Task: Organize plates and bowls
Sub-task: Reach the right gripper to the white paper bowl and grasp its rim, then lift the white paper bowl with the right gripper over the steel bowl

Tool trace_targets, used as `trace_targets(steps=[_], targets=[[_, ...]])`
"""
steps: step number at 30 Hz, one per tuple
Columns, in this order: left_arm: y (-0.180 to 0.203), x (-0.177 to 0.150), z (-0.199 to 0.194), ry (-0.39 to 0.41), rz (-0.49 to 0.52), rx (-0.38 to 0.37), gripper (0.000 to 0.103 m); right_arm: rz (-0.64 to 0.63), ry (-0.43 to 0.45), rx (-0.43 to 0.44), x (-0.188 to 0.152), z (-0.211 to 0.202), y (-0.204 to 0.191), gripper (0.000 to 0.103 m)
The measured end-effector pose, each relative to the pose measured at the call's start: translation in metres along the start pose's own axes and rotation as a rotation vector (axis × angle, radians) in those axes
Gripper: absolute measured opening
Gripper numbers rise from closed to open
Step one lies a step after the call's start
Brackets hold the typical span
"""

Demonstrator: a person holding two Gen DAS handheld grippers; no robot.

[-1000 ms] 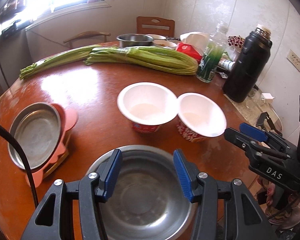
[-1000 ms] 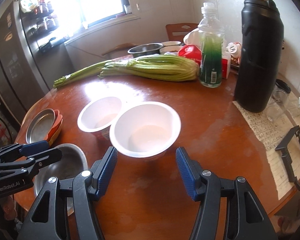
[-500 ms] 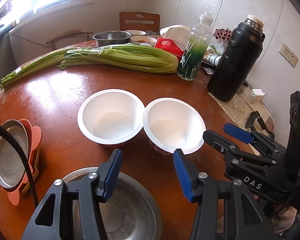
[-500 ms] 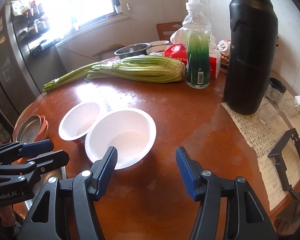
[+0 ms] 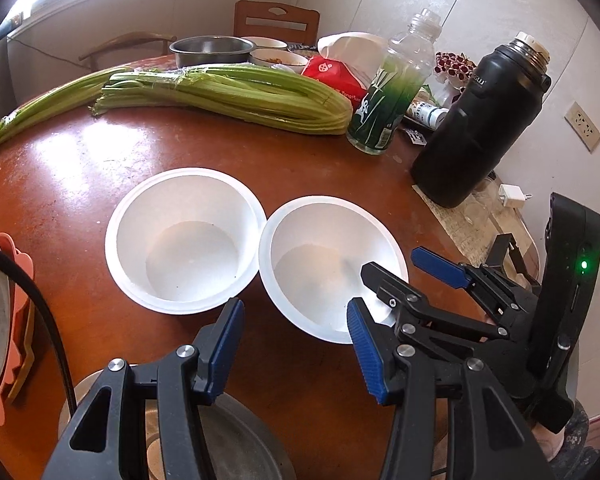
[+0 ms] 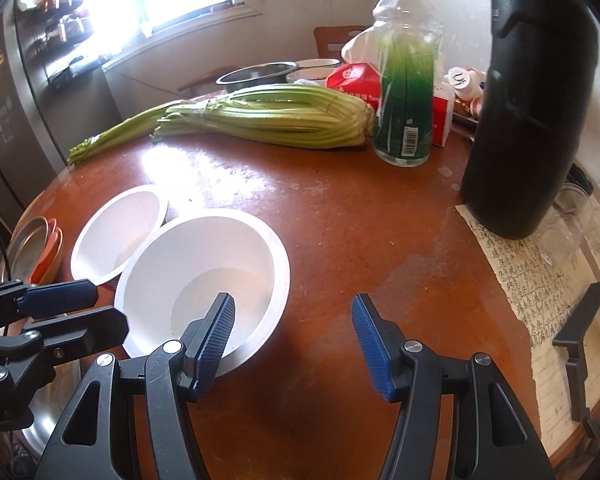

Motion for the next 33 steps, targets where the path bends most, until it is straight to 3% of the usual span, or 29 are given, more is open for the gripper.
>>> trace_targets(steps=[5, 11, 15, 33], targets=[[0.004, 0.002, 0.011, -0.021, -0.004, -0.025, 0.053, -0.039, -0.005, 0.029, -0.001, 0.005, -0.009, 0.062], [0.002, 0.005, 0.018, -0.029, -0.021, -0.052, 0.052, -0.046, -0.015, 0.075, -0.002, 0.008, -0.013, 0.051], [0.004, 0.005, 0.02, -0.033, -0.018, -0.07, 0.044, -0.068, -0.021, 0.093, -0.005, 0.007, -0.021, 0.045], [0.006, -0.001, -0.011, 0.022, 0.017, -0.064, 0.044, -0.091, 0.024, 0.096, -0.006, -0.022, -0.035, 0.045]])
Point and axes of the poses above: each gripper's, at about its wrist camera, not at the fingertips, and z roughly the way its jaws point, y to its right, x to its top, the point moved 6 cm from there along z, roughly the way its jaws point
